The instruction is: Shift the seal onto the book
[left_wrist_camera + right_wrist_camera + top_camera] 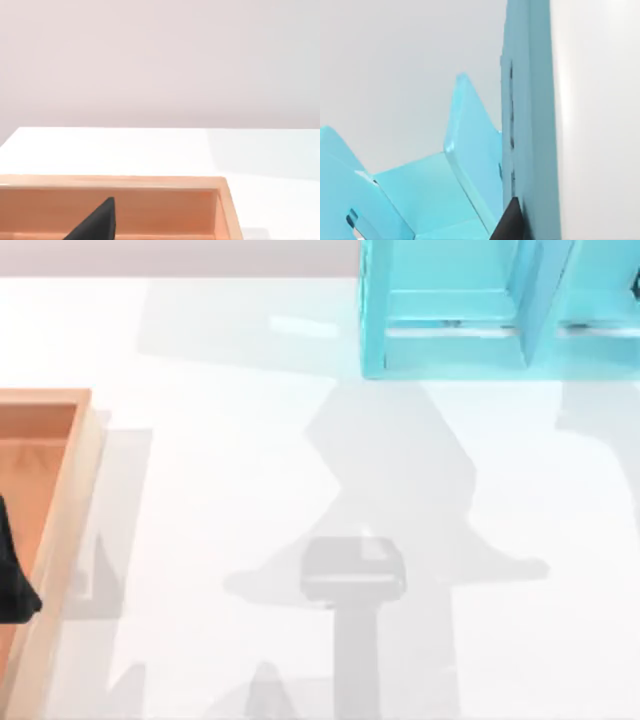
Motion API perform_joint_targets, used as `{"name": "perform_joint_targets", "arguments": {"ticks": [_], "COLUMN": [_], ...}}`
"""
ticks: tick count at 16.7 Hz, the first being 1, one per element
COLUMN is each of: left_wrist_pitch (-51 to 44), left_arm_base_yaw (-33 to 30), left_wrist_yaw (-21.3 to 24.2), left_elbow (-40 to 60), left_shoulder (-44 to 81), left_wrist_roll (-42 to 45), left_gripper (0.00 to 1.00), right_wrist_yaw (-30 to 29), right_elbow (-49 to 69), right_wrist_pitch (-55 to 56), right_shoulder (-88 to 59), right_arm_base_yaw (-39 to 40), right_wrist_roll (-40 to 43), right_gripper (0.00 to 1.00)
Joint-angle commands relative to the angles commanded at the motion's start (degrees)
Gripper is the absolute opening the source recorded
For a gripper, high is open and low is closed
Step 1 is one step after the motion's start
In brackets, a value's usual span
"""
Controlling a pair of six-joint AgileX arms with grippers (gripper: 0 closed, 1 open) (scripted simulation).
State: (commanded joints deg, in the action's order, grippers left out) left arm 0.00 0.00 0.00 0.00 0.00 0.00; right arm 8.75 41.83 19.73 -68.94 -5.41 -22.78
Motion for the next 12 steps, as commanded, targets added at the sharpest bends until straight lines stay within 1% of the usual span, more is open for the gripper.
{"name": "perform_joint_targets", "arguments": {"ticks": [4, 6, 9, 12], "left_wrist_pitch": [0.00, 0.00, 0.00, 0.00], "left_arm_base_yaw": [0.00, 0.00, 0.00, 0.00], "left_wrist_yaw": [0.00, 0.00, 0.00, 0.00], "left_elbow": [0.00, 0.00, 0.00, 0.00], "left_shoulder": [0.00, 0.00, 0.00, 0.00], "left_wrist_roll": [0.00, 0.00, 0.00, 0.00], "left_gripper": [1.00, 1.00, 1.00, 1.00], "right_wrist_yaw": [-0.06, -1.19, -5.31, -11.54], "right_elbow": [-0.05, 0.45, 1.85, 3.26], "right_wrist_pitch": [0.08, 0.68, 2.69, 5.34], "right_shoulder": [-0.39, -1.37, -5.25, -11.03], "right_arm_base_yaw": [0.29, 2.06, 9.13, 20.48], "right_wrist_roll": [-0.02, 1.47, 7.61, 17.31], "right_gripper": [0.00, 0.00, 0.00, 0.00]}}
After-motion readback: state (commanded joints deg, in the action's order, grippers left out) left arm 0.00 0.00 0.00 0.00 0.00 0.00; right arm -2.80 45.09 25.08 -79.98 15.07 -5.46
